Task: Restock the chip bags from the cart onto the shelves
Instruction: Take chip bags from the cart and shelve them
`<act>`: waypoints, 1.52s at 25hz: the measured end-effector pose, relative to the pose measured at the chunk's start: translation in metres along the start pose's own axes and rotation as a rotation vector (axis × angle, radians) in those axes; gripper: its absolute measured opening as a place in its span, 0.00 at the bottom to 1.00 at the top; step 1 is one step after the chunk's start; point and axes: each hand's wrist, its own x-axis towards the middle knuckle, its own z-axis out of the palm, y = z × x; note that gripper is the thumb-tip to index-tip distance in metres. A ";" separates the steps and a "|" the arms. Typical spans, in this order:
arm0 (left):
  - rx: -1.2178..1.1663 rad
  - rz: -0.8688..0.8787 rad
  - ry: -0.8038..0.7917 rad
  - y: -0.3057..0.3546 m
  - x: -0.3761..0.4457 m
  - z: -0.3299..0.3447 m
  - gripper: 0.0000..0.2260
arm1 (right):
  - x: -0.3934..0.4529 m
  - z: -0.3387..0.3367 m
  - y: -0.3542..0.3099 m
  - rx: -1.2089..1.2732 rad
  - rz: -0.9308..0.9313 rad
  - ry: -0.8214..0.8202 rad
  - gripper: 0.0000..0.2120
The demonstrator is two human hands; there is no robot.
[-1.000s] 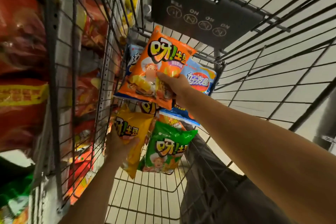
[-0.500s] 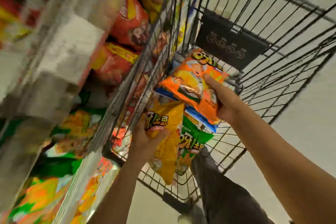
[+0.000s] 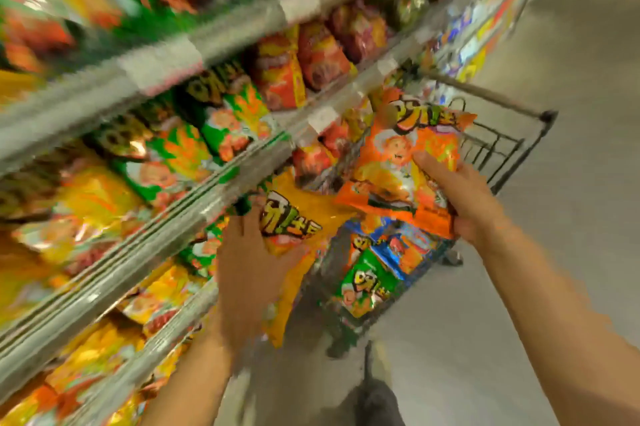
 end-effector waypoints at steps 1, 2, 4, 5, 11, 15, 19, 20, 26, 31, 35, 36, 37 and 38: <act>0.034 0.008 0.045 0.003 -0.009 -0.025 0.50 | -0.019 0.009 -0.014 -0.016 -0.044 -0.026 0.23; 0.042 0.003 0.088 0.005 -0.016 -0.048 0.50 | -0.034 0.019 -0.025 -0.021 -0.073 -0.053 0.25; 0.012 -0.003 0.201 0.010 -0.027 -0.094 0.46 | -0.060 0.044 -0.050 -0.032 -0.145 -0.111 0.26; 0.002 0.023 0.279 0.010 -0.031 -0.114 0.43 | -0.070 0.057 -0.061 -0.041 -0.181 -0.141 0.25; -0.106 -0.044 0.520 0.003 -0.064 -0.233 0.40 | -0.116 0.148 -0.121 -0.174 -0.377 -0.375 0.34; -0.126 -0.065 0.694 0.002 -0.094 -0.305 0.47 | -0.153 0.210 -0.152 -0.310 -0.550 -0.573 0.27; -0.130 -0.036 0.854 0.005 -0.122 -0.374 0.48 | -0.189 0.277 -0.174 -0.306 -0.708 -0.721 0.26; -0.105 -0.023 0.894 0.006 -0.126 -0.393 0.48 | -0.196 0.292 -0.179 -0.281 -0.730 -0.741 0.25; 0.140 -0.061 1.080 0.017 -0.124 -0.508 0.47 | -0.231 0.387 -0.221 -0.155 -0.782 -0.936 0.21; 0.265 -0.081 1.194 0.023 -0.100 -0.584 0.42 | -0.237 0.457 -0.255 -0.123 -0.857 -1.002 0.23; 0.324 -0.133 1.259 0.030 -0.068 -0.631 0.43 | -0.214 0.484 -0.287 -0.168 -0.946 -0.937 0.30; 0.325 -0.148 1.268 0.031 -0.057 -0.640 0.44 | -0.205 0.487 -0.299 -0.179 -0.958 -0.912 0.34; 0.324 -0.154 1.273 0.030 -0.046 -0.647 0.44 | -0.195 0.488 -0.311 -0.190 -0.961 -0.898 0.37; 0.320 -0.155 1.274 0.030 -0.033 -0.653 0.44 | -0.185 0.489 -0.324 -0.202 -0.959 -0.894 0.39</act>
